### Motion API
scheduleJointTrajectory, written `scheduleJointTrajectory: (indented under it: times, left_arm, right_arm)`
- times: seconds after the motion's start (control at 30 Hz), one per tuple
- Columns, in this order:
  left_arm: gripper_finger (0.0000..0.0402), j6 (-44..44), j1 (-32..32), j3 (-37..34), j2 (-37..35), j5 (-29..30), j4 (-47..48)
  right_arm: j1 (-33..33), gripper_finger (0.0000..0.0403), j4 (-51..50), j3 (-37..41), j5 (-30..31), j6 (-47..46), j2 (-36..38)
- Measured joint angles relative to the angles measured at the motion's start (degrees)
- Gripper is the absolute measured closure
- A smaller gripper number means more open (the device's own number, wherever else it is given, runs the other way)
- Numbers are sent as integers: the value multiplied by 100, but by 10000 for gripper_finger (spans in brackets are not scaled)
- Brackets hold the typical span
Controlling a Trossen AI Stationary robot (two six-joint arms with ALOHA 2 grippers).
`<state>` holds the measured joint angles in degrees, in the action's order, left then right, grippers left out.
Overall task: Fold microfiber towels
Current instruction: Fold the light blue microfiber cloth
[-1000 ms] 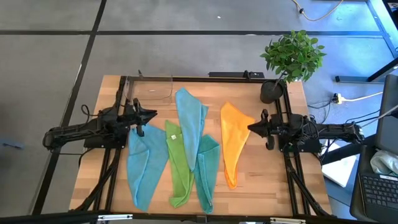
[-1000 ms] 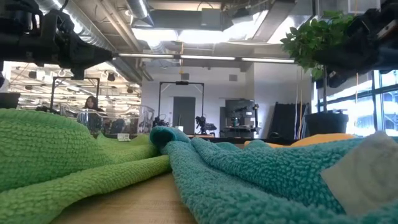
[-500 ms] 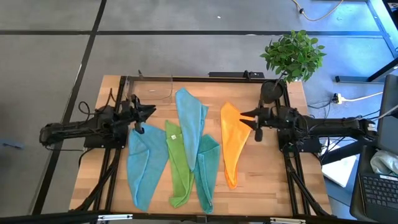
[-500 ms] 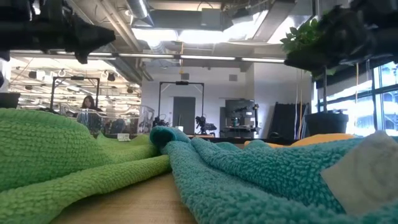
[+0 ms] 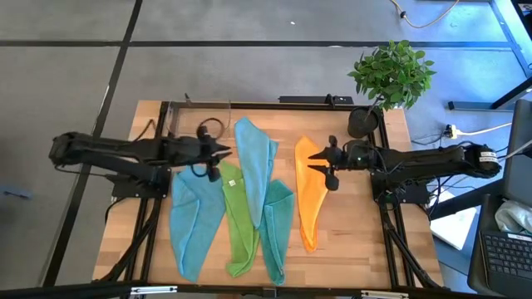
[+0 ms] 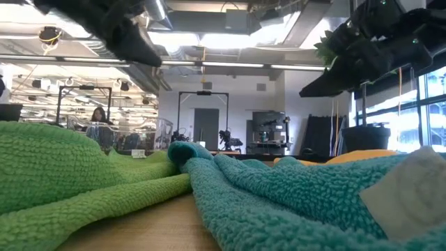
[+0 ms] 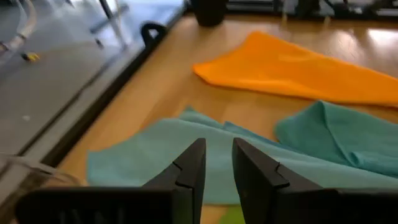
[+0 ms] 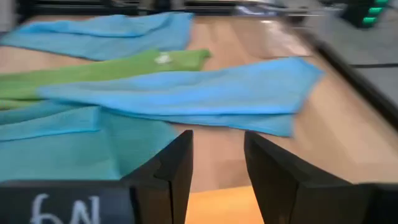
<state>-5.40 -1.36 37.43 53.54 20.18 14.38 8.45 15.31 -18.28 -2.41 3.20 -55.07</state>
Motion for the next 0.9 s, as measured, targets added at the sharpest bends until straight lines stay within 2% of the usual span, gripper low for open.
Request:
scheduleJointTrajectory:
  times: [0.3, 0.5, 0.63, 0.77, 0.9]
  left_arm:
    - [331, 344, 770, 929, 1663, -467, 169]
    - [332, 235, 1368, 1174, 2543, 2, 178]
    - [332, -73, 1659, 1251, 2761, 409, 162]
    - [332, -505, 1794, 1345, 2762, 459, 126]
    - [332, -863, 1969, 1355, 2762, 476, 147]
  right_arm:
    - [-358, 257, -94, 0, -526, 4, -41]
    - [-420, 257, -253, -3, -278, 17, -302]
    - [-418, 257, -66, -2, -189, 20, -629]
    - [-422, 257, 24, -137, -411, 11, -1032]
    - [-424, 257, -339, -423, -669, 175, -1468]
